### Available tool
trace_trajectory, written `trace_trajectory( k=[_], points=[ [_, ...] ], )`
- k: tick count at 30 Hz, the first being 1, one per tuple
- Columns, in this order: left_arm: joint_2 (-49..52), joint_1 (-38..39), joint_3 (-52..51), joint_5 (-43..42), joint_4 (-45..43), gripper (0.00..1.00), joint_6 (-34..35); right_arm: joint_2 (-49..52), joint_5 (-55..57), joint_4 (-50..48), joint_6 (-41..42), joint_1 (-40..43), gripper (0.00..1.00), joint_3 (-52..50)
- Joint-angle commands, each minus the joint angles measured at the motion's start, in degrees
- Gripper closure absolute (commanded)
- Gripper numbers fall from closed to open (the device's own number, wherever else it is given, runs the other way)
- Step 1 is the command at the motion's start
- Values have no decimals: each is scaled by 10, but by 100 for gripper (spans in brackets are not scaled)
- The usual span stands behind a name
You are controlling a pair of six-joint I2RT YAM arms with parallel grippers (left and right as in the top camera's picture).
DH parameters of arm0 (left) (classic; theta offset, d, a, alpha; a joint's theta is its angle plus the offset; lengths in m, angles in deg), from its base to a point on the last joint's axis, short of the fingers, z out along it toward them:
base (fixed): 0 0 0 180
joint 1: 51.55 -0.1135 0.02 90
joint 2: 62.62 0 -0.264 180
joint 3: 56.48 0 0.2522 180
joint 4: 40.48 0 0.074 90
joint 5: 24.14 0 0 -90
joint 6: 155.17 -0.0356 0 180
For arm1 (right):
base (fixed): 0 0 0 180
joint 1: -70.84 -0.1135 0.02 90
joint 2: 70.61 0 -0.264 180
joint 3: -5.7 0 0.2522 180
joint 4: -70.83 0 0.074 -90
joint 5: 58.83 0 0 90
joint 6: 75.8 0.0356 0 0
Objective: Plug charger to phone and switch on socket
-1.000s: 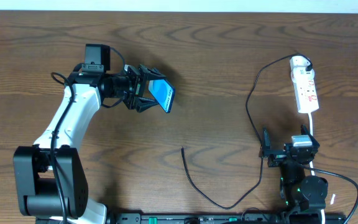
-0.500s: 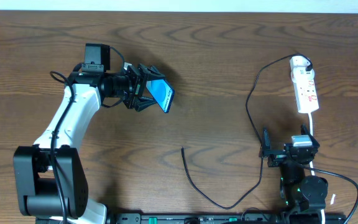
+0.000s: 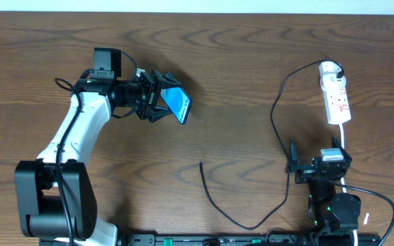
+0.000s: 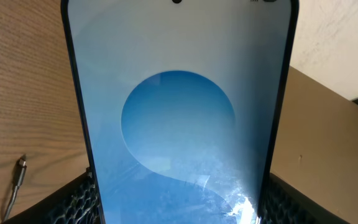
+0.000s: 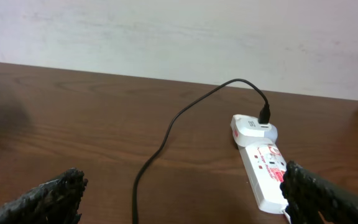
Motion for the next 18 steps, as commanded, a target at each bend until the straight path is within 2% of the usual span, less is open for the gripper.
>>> trace_trajectory(
  k=[1,9,18],
  points=[
    [-17,-1,11,-11,-3,93,-7,-3,9,1,-8,-5,1,-1],
    [-17,-1,11,6,-27,92,-7,-3,8,-17,-7,-5,1,-1],
    [-17,-1,11,22,-34,92,-7,-4,-41,-86,79,-5,1,2]
  ],
)
